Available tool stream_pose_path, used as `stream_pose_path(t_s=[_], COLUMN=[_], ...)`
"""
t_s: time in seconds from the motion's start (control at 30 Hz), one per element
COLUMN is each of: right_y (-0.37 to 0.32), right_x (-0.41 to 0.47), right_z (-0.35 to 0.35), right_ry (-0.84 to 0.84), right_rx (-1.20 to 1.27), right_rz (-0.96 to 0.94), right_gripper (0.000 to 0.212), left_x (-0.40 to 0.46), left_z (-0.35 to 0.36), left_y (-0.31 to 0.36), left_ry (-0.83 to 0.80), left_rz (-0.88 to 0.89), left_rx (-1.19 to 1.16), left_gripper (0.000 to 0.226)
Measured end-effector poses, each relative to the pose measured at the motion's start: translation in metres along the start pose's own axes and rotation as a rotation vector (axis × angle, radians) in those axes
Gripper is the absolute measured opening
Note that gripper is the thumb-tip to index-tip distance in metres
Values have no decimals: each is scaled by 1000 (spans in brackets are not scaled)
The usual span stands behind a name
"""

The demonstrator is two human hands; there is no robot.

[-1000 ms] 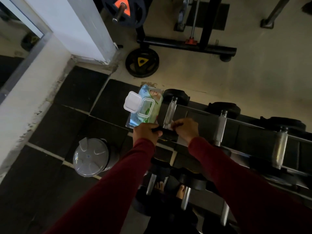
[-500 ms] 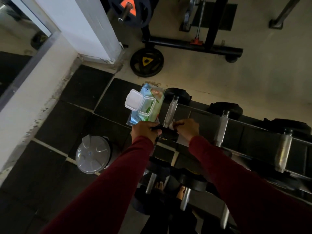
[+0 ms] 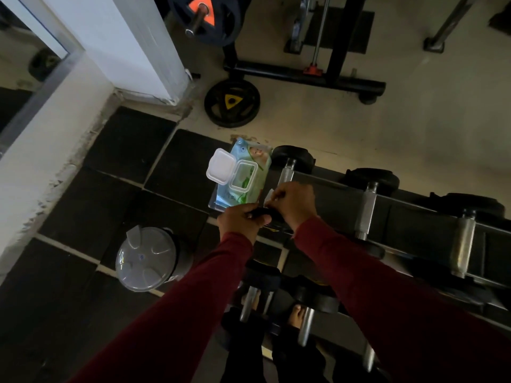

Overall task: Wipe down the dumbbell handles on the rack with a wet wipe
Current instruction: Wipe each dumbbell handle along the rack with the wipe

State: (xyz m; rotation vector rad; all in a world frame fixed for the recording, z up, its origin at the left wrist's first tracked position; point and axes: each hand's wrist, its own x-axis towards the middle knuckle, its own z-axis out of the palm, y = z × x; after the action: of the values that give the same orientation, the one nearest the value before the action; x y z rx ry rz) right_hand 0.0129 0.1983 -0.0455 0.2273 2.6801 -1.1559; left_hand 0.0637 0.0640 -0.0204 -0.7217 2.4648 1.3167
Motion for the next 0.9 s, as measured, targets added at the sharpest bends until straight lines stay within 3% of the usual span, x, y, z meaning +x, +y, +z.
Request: stream_pose_path(t_s=[0.23,0.5,0.77,0.9], right_y=[15,-9,12,4], right_x=[-6,7,-16,-11], right_z=[-20,9,-13,2], right_ry=[-93,14,-57,100], right_rx=[74,-39,-13,37], right_rz=[115,139,229,247], right_gripper=[16,23,8,8], left_x=[17,26,29,31], left_z=[-5,-7,-8,-8], left_y=[-7,-15,-18,-17], left_ry=[-95,-165,-219,-223], left_rz=[46,87,69,70], left_rx=[24,13,7,29], left_gripper=[45,45,44,45])
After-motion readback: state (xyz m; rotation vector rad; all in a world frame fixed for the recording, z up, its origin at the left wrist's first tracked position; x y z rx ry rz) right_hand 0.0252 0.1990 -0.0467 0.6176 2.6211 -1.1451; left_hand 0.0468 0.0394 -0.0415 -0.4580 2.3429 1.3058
